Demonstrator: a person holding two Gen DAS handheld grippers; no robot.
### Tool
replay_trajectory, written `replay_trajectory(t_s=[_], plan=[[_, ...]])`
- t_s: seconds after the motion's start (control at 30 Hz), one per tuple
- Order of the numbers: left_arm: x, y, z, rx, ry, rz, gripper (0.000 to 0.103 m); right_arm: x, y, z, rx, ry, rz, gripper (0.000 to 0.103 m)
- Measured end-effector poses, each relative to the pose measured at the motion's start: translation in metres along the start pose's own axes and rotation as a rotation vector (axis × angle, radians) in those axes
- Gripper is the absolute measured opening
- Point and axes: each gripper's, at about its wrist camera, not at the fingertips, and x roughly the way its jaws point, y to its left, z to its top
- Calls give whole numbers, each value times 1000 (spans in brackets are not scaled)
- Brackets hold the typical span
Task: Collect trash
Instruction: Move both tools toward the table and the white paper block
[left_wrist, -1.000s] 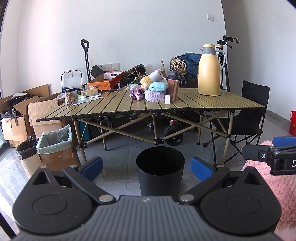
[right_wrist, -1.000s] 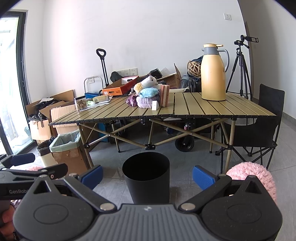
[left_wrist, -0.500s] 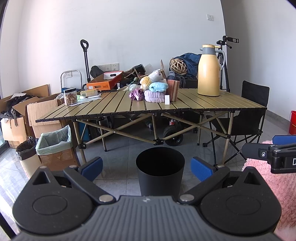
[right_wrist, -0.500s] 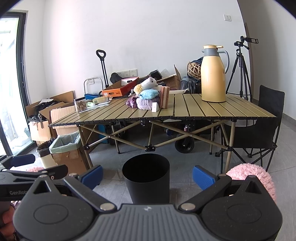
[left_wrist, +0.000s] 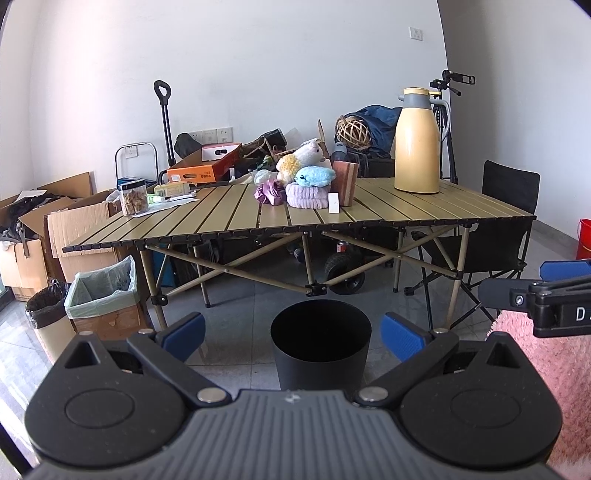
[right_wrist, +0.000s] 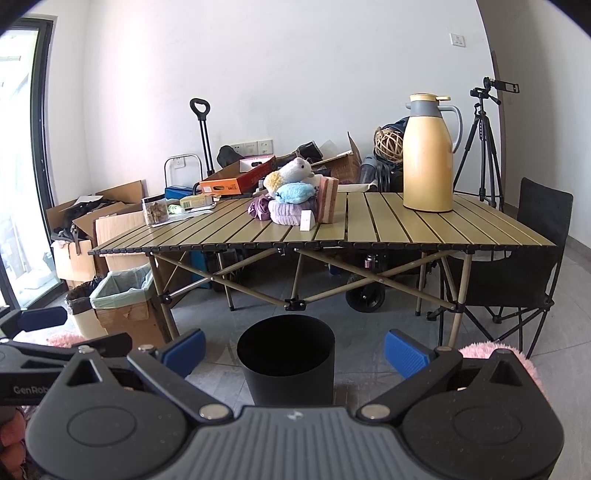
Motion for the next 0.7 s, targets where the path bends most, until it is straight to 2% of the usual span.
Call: replay_trajectory(t_s=[0.33, 0.7], plan=[[32, 3, 23, -2, -12, 6, 103, 39, -4, 18, -10, 5, -2, 103], [87, 10, 66, -9, -28, 7, 103, 91, -15, 50, -10, -11, -8, 103]])
